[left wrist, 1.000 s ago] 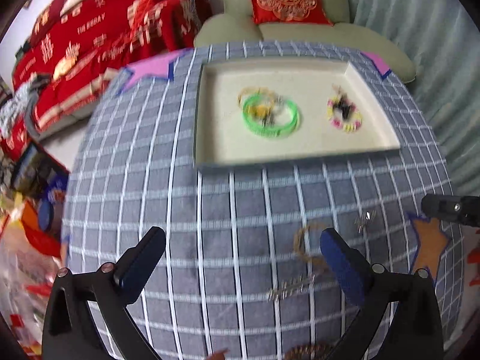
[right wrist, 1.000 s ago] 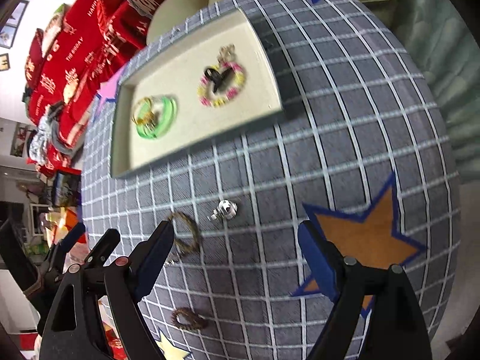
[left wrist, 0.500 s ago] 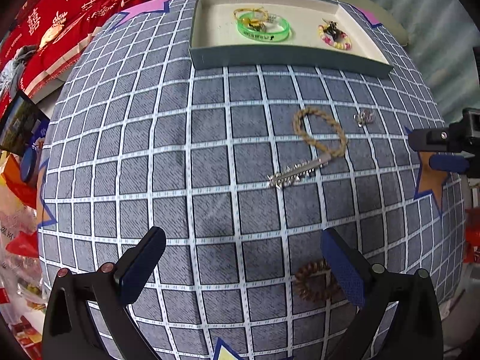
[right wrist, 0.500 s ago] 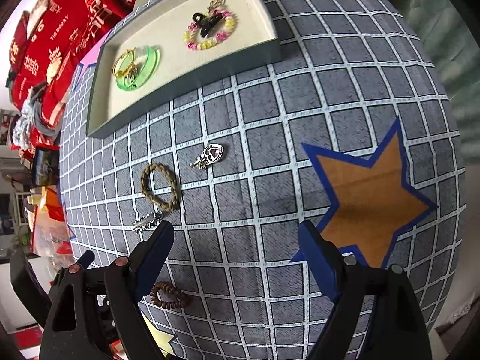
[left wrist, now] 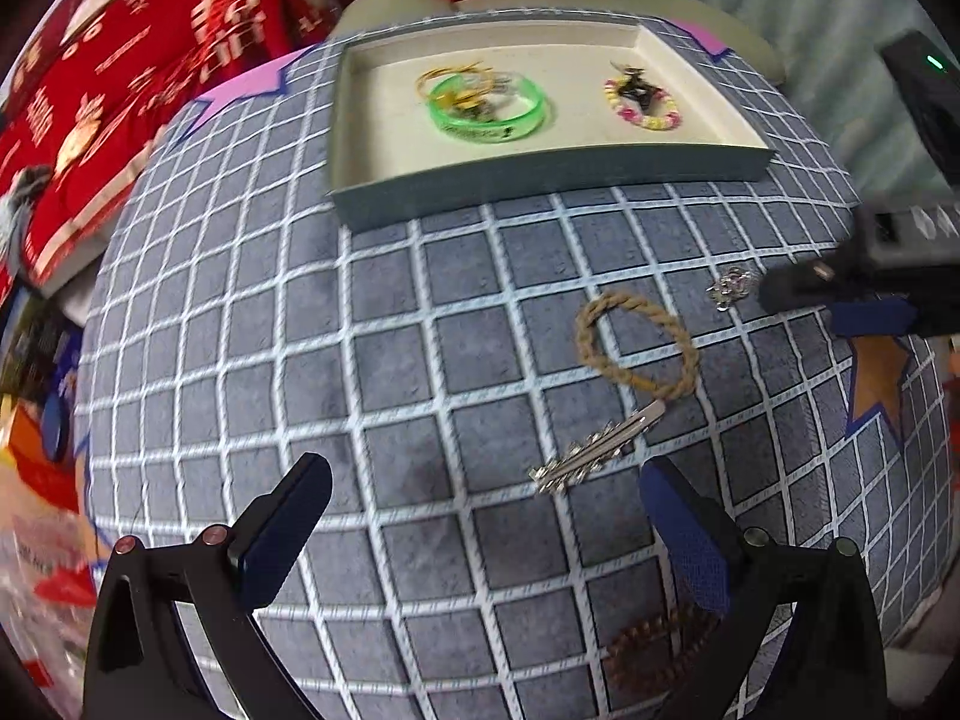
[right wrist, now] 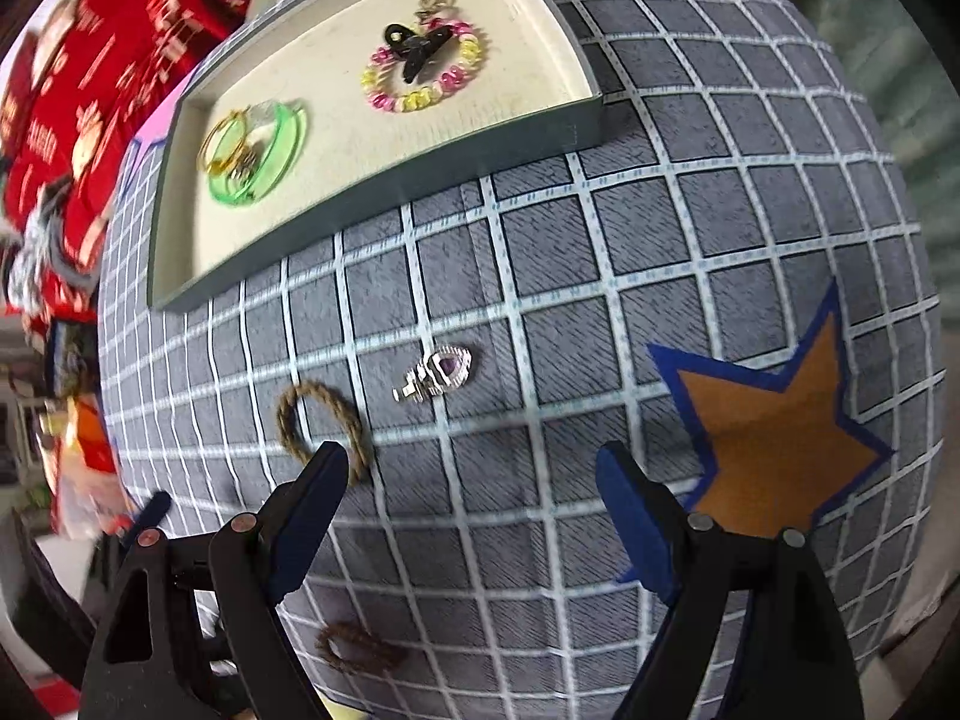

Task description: Organize jewelry

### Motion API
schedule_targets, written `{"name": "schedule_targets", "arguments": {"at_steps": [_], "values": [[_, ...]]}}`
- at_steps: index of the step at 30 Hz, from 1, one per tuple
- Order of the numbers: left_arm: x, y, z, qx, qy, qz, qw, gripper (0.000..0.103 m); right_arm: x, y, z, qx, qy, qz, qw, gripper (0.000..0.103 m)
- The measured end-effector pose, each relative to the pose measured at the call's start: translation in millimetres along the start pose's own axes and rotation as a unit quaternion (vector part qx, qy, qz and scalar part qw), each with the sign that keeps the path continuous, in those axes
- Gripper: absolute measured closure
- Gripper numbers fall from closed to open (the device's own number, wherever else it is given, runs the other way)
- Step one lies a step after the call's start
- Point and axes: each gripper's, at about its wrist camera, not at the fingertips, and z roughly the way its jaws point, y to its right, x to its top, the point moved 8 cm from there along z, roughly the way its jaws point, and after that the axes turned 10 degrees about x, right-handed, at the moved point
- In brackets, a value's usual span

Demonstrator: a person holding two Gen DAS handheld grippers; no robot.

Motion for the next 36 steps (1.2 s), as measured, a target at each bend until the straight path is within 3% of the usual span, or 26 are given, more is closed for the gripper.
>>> {"name": "schedule_targets", "arguments": {"at_steps": [2,6,11,14,18,19,24,26,28,35,36], "values": [[10,4,9,-0.008,0.010,0.012,0.9998,0.000,5,-3,6,-0.002,0.003,0.006,1.000,0.017],[35,14,19,-0.015,0.015,0.033,0.9992,0.003,9,-11,19,-0.021,0.001,0.001,1.000,0.035],[52,38,26,-0.022,0.025,0.047,0.9983,0.003,12,-25,28,-0.063,0.004,-0.030,0.998,0.045],[55,50,31,-0.028,0.022,0.055,0.9979,0.017,12,-31,31,-0.097,0.003,-0.053,0.994,0.063],[56,69,42,-0.033,0.016,0.063,0.9974,0.017,14,-37,32,-0.116,0.002,-0.073,0.991,0.085],[52,73,39,-0.034,0.017,0.065,0.9972,0.025,15,-37,31,-0.117,0.002,-0.075,0.990,0.090],[50,94,39,-0.045,0.020,0.075,0.9960,0.039,15,-27,25,-0.091,0.003,-0.071,0.993,0.091],[44,108,27,-0.050,0.026,0.080,0.9952,0.064,14,-16,20,-0.074,0.003,-0.066,0.995,0.091],[46,112,25,-0.056,0.025,0.079,0.9950,0.076,11,-12,16,-0.059,0.005,-0.064,0.996,0.091],[46,106,5,-0.117,-0.005,-0.014,0.9931,0.076,-4,9,-2,-0.022,0.006,-0.056,0.998,0.091],[47,104,4,-0.122,-0.007,-0.026,0.9921,0.081,-6,12,-4,-0.017,0.006,-0.056,0.998,0.091]]}}
